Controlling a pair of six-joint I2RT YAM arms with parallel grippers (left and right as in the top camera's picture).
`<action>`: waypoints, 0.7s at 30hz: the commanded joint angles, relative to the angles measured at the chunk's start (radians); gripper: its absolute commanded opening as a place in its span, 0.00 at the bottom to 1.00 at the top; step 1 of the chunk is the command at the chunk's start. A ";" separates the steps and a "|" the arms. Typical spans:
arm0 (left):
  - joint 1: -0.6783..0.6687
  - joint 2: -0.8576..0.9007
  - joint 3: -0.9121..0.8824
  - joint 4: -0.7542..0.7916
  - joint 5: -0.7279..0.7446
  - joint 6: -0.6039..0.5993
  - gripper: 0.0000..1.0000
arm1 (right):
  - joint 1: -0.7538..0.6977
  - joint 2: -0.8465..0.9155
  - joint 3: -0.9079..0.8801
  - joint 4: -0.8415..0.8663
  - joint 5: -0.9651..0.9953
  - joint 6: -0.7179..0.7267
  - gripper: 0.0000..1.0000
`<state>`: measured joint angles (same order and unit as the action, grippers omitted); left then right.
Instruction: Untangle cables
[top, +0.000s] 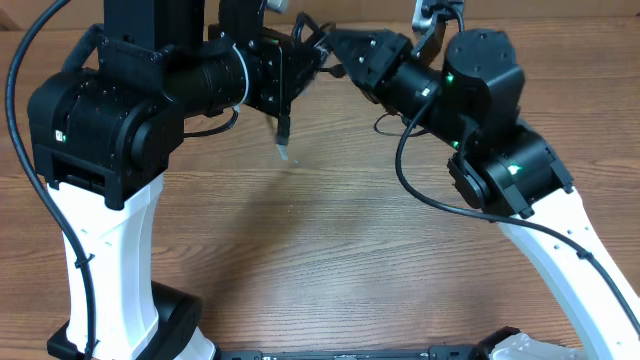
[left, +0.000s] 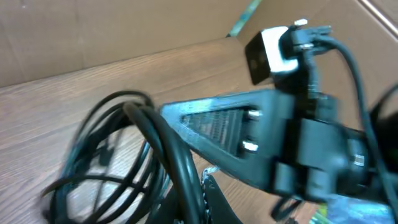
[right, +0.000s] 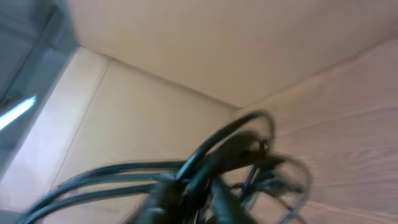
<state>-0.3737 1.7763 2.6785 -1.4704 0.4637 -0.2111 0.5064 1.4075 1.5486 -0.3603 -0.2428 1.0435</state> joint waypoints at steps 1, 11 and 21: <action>-0.006 -0.045 0.021 0.009 0.062 -0.007 0.04 | 0.003 0.057 0.016 -0.032 0.118 -0.032 0.04; 0.032 -0.145 0.021 -0.103 -0.087 0.033 0.04 | -0.118 -0.006 0.016 -0.011 0.140 -0.320 0.04; 0.054 -0.116 0.020 -0.063 -0.245 0.054 0.05 | -0.198 -0.085 0.016 -0.078 -0.171 -0.621 1.00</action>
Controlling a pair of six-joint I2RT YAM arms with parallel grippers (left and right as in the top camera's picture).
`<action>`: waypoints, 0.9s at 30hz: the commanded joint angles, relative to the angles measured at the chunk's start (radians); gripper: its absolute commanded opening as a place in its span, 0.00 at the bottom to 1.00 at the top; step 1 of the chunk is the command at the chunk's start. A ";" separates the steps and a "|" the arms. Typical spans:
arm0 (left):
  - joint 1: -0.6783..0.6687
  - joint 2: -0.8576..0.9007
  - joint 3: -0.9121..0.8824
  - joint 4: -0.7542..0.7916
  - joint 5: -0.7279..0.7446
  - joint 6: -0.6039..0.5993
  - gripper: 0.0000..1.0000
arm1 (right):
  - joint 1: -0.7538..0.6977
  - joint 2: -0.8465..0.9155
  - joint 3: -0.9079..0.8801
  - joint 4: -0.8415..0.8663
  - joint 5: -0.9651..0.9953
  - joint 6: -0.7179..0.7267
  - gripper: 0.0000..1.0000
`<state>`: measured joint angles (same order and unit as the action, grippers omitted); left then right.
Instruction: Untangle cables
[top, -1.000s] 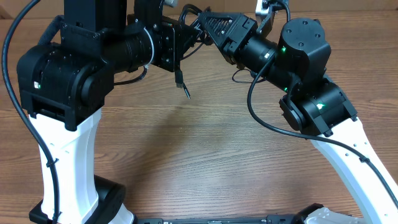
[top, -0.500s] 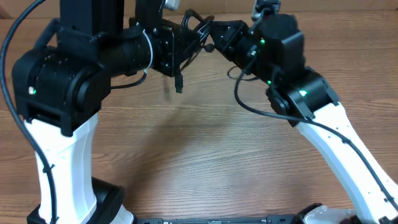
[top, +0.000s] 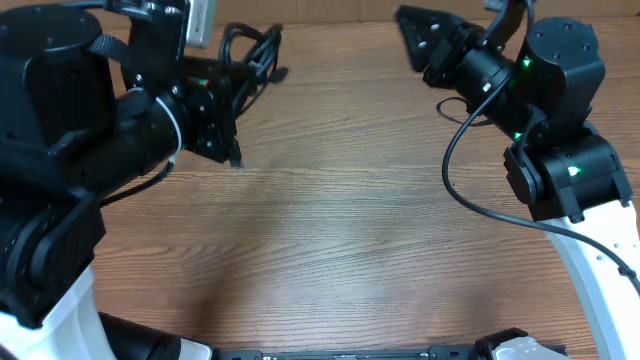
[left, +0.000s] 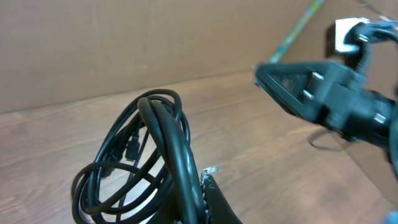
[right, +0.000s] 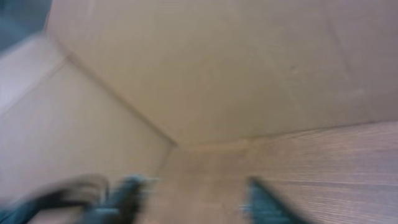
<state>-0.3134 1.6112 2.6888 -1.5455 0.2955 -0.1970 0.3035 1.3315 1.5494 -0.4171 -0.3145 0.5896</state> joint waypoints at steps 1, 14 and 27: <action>-0.016 0.071 0.010 0.003 -0.077 0.040 0.06 | 0.005 -0.013 0.016 -0.027 -0.100 -0.189 1.00; -0.234 0.404 -0.011 -0.144 -0.107 0.449 0.11 | -0.003 -0.203 0.016 -0.053 0.061 -0.711 1.00; -0.240 0.403 0.104 -0.068 -0.205 0.337 1.00 | -0.003 -0.194 0.015 -0.304 0.290 -0.688 1.00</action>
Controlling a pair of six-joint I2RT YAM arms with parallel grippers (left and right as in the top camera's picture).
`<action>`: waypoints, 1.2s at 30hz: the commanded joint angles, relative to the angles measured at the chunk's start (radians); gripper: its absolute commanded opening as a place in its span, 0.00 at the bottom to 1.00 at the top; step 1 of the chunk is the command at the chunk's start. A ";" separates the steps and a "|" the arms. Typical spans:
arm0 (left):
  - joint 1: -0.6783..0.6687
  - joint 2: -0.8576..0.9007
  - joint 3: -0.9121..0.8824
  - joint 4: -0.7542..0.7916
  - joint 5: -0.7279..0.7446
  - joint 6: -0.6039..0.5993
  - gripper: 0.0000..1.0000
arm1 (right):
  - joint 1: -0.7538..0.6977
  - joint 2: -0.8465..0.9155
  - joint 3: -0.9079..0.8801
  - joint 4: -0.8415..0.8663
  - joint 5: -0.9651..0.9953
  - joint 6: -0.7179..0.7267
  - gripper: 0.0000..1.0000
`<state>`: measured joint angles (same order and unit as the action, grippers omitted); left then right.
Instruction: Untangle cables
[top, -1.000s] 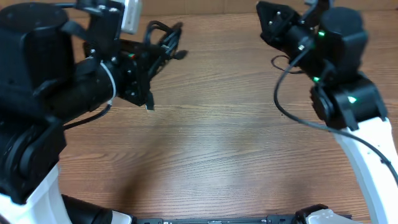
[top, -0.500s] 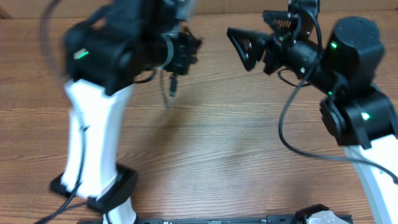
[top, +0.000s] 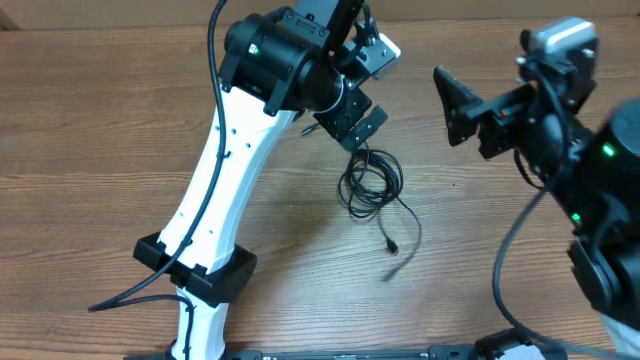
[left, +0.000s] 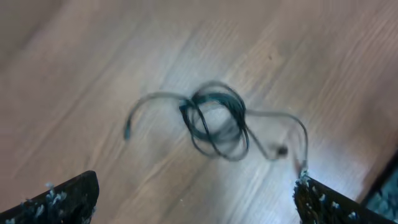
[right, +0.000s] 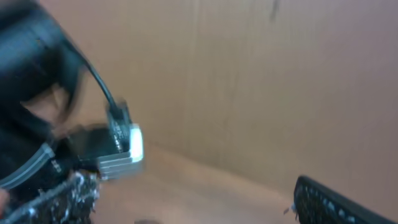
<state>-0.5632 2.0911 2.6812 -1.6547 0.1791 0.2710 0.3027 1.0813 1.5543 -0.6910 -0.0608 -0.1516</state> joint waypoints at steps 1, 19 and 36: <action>0.020 -0.110 0.156 0.060 -0.130 -0.206 1.00 | -0.002 0.092 0.010 -0.047 0.024 0.111 1.00; 0.046 -0.441 0.281 0.034 -0.416 -0.473 1.00 | 0.276 0.766 0.000 -0.411 -0.143 0.092 0.98; 0.046 -0.435 0.279 -0.004 -0.424 -0.450 1.00 | 0.246 0.867 -0.113 -0.116 0.016 -0.066 0.87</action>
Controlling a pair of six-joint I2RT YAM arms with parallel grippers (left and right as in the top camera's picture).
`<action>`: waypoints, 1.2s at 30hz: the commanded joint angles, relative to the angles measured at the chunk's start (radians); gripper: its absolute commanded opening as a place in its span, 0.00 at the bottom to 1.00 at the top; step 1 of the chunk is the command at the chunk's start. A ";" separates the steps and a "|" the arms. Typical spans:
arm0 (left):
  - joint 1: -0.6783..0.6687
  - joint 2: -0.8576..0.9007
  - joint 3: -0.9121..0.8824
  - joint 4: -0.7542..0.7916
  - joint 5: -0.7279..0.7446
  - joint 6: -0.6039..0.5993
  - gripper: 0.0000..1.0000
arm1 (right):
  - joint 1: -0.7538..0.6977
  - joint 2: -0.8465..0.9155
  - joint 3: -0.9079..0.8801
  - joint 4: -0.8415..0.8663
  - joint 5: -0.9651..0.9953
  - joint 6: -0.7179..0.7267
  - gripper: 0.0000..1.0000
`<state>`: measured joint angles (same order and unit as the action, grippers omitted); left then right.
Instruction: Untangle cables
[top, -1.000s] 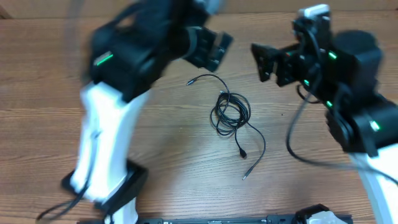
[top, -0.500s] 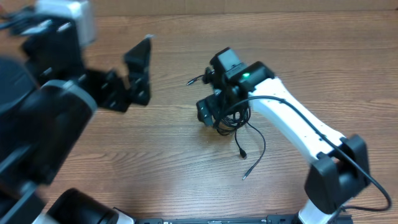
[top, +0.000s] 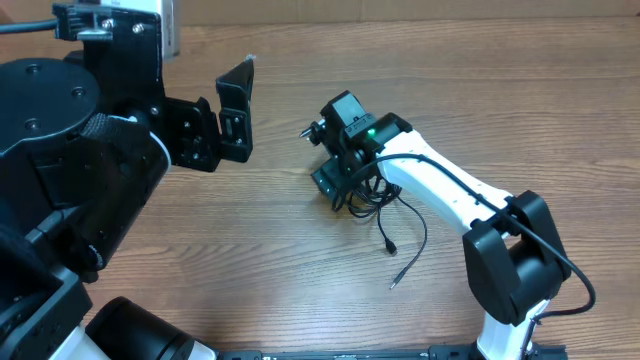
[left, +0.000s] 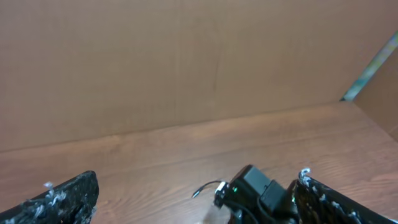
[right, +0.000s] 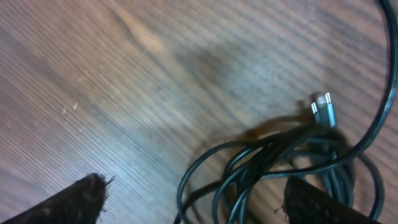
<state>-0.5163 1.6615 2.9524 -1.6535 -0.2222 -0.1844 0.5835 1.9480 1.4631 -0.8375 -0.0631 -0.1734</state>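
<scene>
A black cable coil lies in a tangle near the table's middle, and its loose ends trail toward the front. My right gripper is down at the coil's left edge. In the right wrist view it is open, with the coil and a metal connector just ahead of its fingers. My left gripper hangs open high at the left, away from the cable. The left wrist view shows it holding nothing, with the right arm's wrist below.
The wooden table runs under everything. A brown cardboard wall stands along the far side. The left arm's bulky body fills the left of the overhead view. The right arm reaches in from the front right.
My left gripper was open just above the coil and is now raised and back at the left. My right gripper was raised, facing the wall, and is now low at the coil.
First both grippers were close together at the far side with the cable bundle hanging between them. Then the left gripper held the coil at the far left and the right was apart. Then the coil lay on the table, let go. Now the right gripper stands open over it.
</scene>
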 joint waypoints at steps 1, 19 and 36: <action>-0.001 -0.006 0.008 -0.009 -0.026 0.005 1.00 | -0.042 0.000 -0.026 0.039 0.018 -0.045 0.88; -0.001 -0.006 0.008 -0.026 -0.066 0.005 1.00 | -0.103 0.040 -0.056 0.074 -0.122 -0.044 0.84; -0.001 -0.006 0.008 -0.035 -0.066 0.005 1.00 | -0.099 -0.049 0.310 -0.357 -0.139 0.003 0.04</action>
<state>-0.5163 1.6615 2.9524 -1.6890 -0.2749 -0.1844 0.4797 2.0434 1.5661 -1.1160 -0.1883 -0.2043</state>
